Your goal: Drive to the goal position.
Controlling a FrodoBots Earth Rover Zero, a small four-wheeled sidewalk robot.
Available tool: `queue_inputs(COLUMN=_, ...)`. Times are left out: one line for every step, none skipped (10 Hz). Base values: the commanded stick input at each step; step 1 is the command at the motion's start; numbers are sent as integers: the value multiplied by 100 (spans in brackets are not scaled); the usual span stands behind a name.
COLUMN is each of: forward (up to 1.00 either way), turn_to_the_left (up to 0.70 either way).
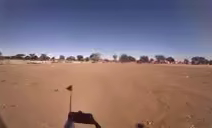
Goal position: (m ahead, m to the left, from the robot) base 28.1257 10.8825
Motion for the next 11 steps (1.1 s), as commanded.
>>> queue_inputs(forward=50, turn_to_the_left=0)
queue_inputs(forward=50, turn_to_the_left=0)
queue_inputs(forward=50, turn_to_the_left=0)
queue_inputs(forward=50, turn_to_the_left=0)
queue_inputs(forward=50, turn_to_the_left=0)
queue_inputs(forward=50, turn_to_the_left=0)
queue_inputs(forward=50, turn_to_the_left=0)
queue_inputs(forward=50, turn_to_the_left=0)
queue_inputs(forward=50, turn_to_the_left=0)
queue_inputs(forward=50, turn_to_the_left=0)
queue_inputs(forward=50, turn_to_the_left=0)
